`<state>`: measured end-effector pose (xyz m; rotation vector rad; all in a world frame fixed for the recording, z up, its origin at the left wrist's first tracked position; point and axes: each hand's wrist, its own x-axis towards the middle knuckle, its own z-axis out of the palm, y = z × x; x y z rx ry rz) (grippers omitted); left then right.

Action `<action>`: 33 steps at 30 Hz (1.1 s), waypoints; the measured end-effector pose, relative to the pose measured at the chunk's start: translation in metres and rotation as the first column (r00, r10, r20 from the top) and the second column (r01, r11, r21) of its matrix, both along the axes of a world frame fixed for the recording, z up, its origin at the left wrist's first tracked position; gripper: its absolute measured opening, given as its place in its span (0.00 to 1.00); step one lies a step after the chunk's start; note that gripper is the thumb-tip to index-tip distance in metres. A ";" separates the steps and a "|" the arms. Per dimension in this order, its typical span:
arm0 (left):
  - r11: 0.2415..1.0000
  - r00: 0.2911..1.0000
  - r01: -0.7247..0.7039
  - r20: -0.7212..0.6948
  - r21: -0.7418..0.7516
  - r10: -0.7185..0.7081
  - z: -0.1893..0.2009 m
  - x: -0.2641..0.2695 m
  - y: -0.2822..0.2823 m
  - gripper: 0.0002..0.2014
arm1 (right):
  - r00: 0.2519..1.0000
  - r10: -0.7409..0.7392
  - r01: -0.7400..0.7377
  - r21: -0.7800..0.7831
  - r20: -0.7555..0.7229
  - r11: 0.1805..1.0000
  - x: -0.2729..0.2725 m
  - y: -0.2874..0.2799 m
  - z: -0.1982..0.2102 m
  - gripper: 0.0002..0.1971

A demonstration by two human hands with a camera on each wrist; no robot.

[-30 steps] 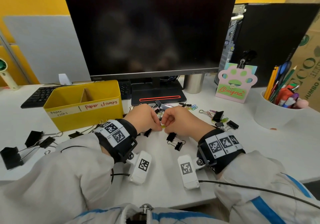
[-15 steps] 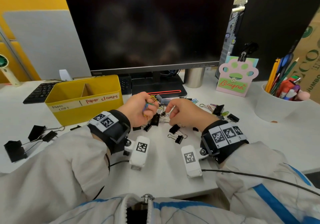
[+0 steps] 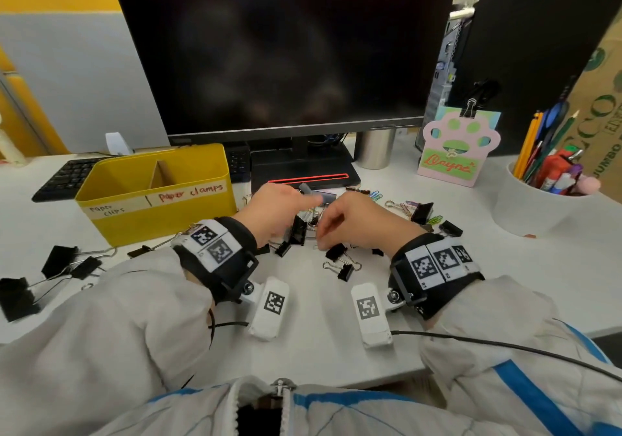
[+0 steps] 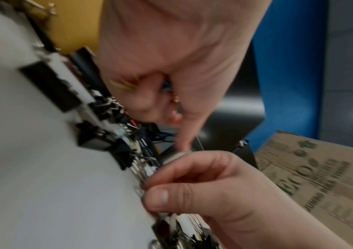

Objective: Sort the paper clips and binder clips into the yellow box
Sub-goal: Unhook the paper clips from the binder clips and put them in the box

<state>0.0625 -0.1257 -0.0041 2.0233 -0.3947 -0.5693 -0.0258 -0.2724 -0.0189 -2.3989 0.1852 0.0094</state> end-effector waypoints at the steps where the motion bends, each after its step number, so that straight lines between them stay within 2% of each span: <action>1: 0.982 0.972 0.035 0.224 0.187 -0.077 0.001 -0.002 -0.002 0.11 | 1.000 0.001 -0.002 -0.021 -0.016 1.000 0.000 0.002 0.001 0.06; 2: 0.953 0.933 0.036 0.331 0.302 -0.140 0.002 -0.001 -0.003 0.11 | 1.000 -0.006 0.005 -0.036 -0.023 0.999 -0.001 0.003 0.002 0.06; 3: 0.924 0.908 0.033 0.374 0.381 -0.187 0.002 0.000 -0.005 0.11 | 1.000 -0.014 0.013 -0.044 -0.025 0.999 -0.001 0.005 0.002 0.06; 5: 0.868 0.895 0.026 0.376 0.496 -0.241 0.000 0.005 -0.003 0.16 | 0.999 -0.030 0.029 -0.056 -0.029 0.998 -0.002 0.007 0.003 0.05; 7: 0.838 0.898 0.060 0.337 0.542 -0.282 -0.002 0.012 0.001 0.17 | 0.999 -0.029 0.026 -0.063 -0.039 0.998 -0.002 0.007 0.004 0.05; 12: 0.862 0.905 0.060 0.337 0.504 -0.260 -0.003 0.020 0.015 0.14 | 0.998 0.014 -0.021 -0.112 -0.059 0.994 -0.003 0.009 0.003 0.01; 16: 0.866 0.893 0.064 0.360 0.496 -0.271 -0.001 0.020 0.016 0.13 | 0.997 0.031 -0.045 -0.212 -0.072 0.976 -0.004 0.009 0.003 0.02; 18: 0.886 0.890 0.011 0.399 0.464 -0.220 0.000 0.016 0.011 0.12 | 0.997 0.022 -0.038 -0.236 -0.068 0.971 -0.005 0.007 0.003 0.02; 20: 0.926 0.910 -0.039 0.396 0.374 -0.122 0.002 0.011 0.005 0.17 | 0.998 0.002 -0.016 -0.256 -0.056 0.967 -0.006 0.006 0.004 0.03; 22: 0.953 0.964 -0.040 0.262 0.301 -0.042 0.003 0.008 0.002 0.24 | 0.998 -0.057 0.062 -0.226 0.027 0.972 -0.004 0.006 0.004 0.03; 24: 0.985 0.999 -0.015 -0.035 0.173 0.021 0.002 0.006 0.002 0.29 | 0.968 -0.160 0.169 -0.028 0.195 0.985 0.000 0.006 0.006 0.05; 26: 0.999 0.954 -0.023 -0.298 0.040 0.034 0.003 0.001 0.003 0.33 | 0.926 -0.219 0.156 0.216 0.309 0.964 0.001 0.005 0.012 0.05; 27: 1.000 0.922 -0.025 -0.387 -0.019 0.016 0.002 0.000 0.003 0.35 | 0.925 -0.207 0.116 0.283 0.319 0.952 0.000 0.003 0.014 0.05; 30: 0.986 0.836 -0.007 -0.542 -0.166 -0.085 0.002 -0.001 -0.007 0.37 | 0.953 -0.106 0.012 0.314 0.284 0.949 -0.005 -0.005 0.019 0.05; 33: 0.968 0.805 -0.003 -0.575 -0.252 -0.147 0.004 -0.006 -0.024 0.24 | 0.952 -0.113 0.025 0.298 0.283 0.954 -0.009 -0.020 0.022 0.05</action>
